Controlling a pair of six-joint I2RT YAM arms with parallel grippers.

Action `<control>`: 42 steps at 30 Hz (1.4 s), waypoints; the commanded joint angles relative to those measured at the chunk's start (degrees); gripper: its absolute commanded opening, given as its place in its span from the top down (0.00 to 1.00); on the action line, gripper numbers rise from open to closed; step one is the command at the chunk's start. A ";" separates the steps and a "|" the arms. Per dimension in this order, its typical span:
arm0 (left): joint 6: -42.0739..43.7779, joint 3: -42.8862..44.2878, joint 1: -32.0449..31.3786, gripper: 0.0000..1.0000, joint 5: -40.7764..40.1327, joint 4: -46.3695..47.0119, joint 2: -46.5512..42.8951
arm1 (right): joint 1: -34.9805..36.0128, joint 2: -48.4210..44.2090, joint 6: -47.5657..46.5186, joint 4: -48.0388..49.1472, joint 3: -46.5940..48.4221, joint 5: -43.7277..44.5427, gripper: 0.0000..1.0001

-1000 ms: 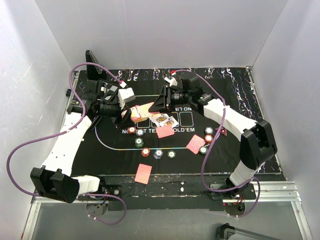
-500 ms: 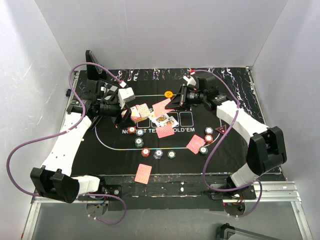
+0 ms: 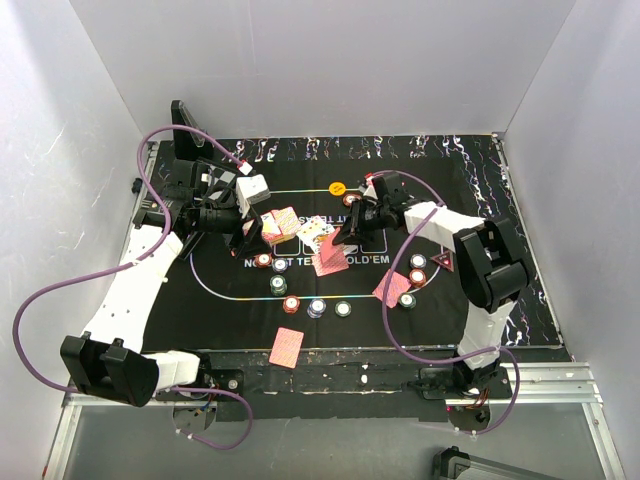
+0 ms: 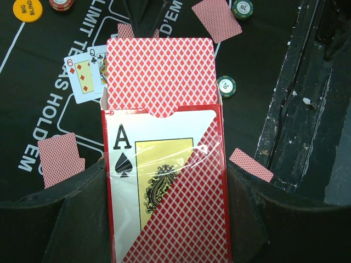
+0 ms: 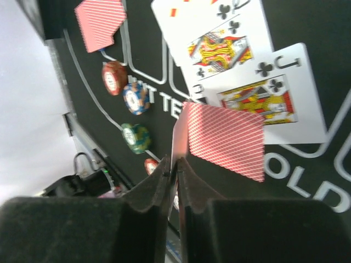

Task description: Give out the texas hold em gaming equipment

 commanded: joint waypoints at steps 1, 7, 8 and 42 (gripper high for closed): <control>-0.21 2.34 -0.06 1.00 2.46 1.04 -2.66 | 1.23 1.20 -4.37 -1.28 1.29 5.19 0.73; -0.29 2.34 -0.06 1.00 2.55 0.96 -2.57 | 2.11 0.77 -6.22 -5.06 0.50 11.69 0.37; -0.38 2.26 0.03 1.00 2.63 1.04 -2.57 | 2.11 0.42 -6.75 -6.80 1.03 13.70 0.31; 1.38 -5.92 -2.78 1.00 3.34 3.86 -5.65 | 24.96 -7.75 -18.00 -38.29 30.74 41.06 0.20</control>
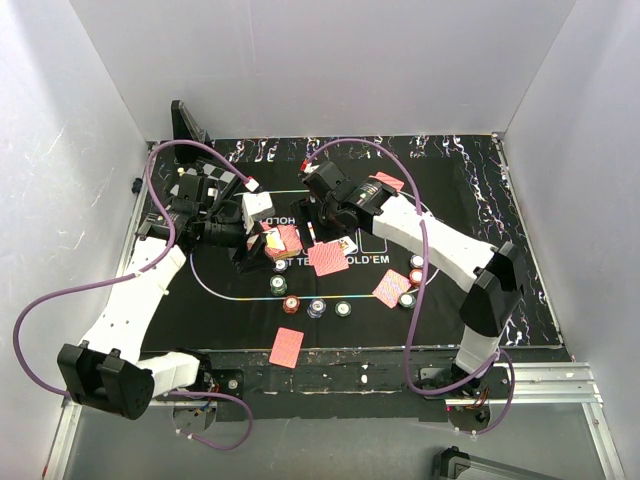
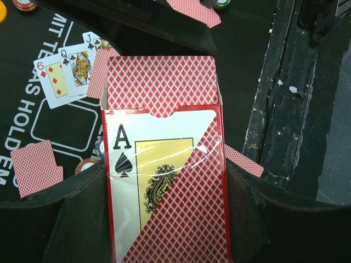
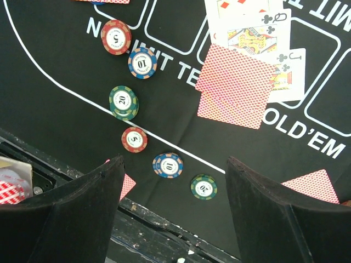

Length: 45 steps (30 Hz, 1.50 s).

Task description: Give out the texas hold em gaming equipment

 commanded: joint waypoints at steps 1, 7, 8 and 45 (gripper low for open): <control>-0.24 0.38 -0.29 1.00 1.98 2.44 -2.09 | 0.37 -3.76 -0.56 1.05 1.19 0.98 0.20; -1.03 -0.50 -0.29 1.00 2.33 2.70 -2.26 | 3.19 -4.19 -0.12 4.29 2.08 -4.73 0.19; -0.86 -0.94 -0.38 1.00 2.33 2.70 -2.35 | 3.19 -4.89 -0.21 4.83 1.11 -4.40 0.18; 15.23 1.87 -4.16 0.96 12.00 -13.38 -0.07 | -0.07 -22.66 -33.78 35.07 -20.43 -46.40 0.02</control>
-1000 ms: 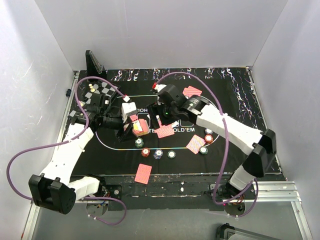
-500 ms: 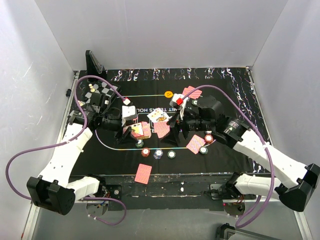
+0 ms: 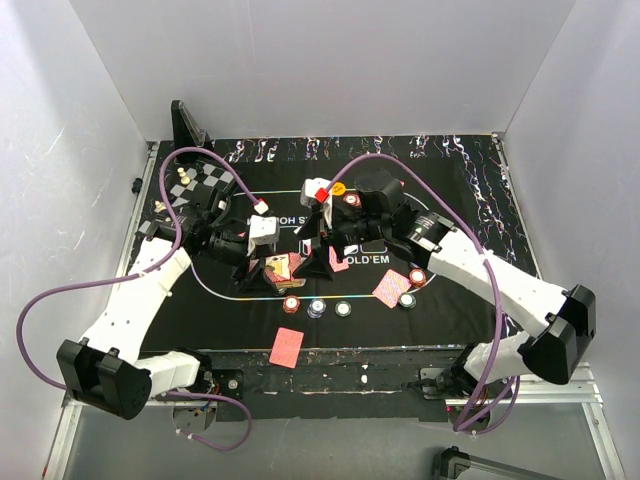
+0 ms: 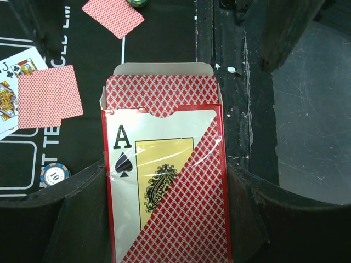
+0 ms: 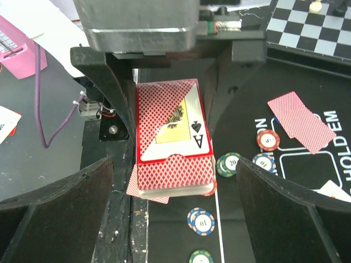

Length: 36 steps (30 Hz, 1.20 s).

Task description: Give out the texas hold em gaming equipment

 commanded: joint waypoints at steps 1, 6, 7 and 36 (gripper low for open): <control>1.87 2.57 -0.59 0.96 3.15 -1.60 -0.33 | 1.24 1.39 -3.97 1.24 3.94 -2.89 0.02; 1.79 2.83 -0.68 0.96 2.97 -1.51 -0.15 | 2.30 4.02 -4.94 -1.04 6.04 -6.49 0.02; 1.79 2.83 -0.59 0.96 2.89 -1.52 0.11 | 2.56 4.64 -5.37 -2.35 6.83 -7.28 0.02; 1.87 3.36 -0.68 0.96 3.15 -2.31 -1.21 | 10.65 10.01 -14.69 -10.28 8.60 14.34 0.02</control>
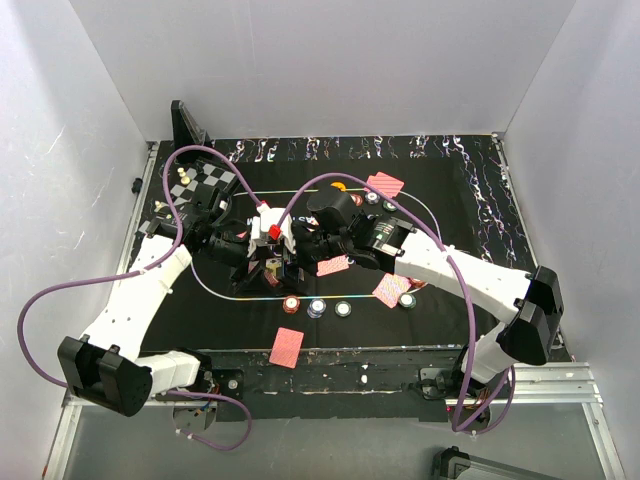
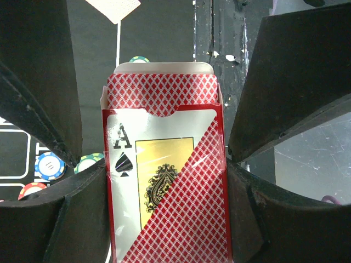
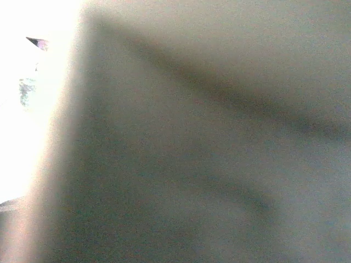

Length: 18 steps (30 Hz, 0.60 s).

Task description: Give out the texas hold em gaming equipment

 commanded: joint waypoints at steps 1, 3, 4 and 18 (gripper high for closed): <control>0.21 1.81 -0.27 0.96 5.10 1.89 -2.28 | 0.38 -0.14 -1.05 -2.80 0.16 1.51 0.02; 0.04 1.89 -0.27 0.96 5.09 2.07 -2.54 | 0.38 -1.10 -0.70 -2.54 -1.15 0.72 0.02; 0.04 2.07 -0.27 0.96 4.92 2.07 -2.63 | 0.29 -1.80 -0.44 -1.84 -2.72 0.36 0.02; -0.40 3.92 -0.27 0.96 6.15 1.19 -3.07 | -0.50 -6.91 2.64 8.62 -9.59 -2.01 0.05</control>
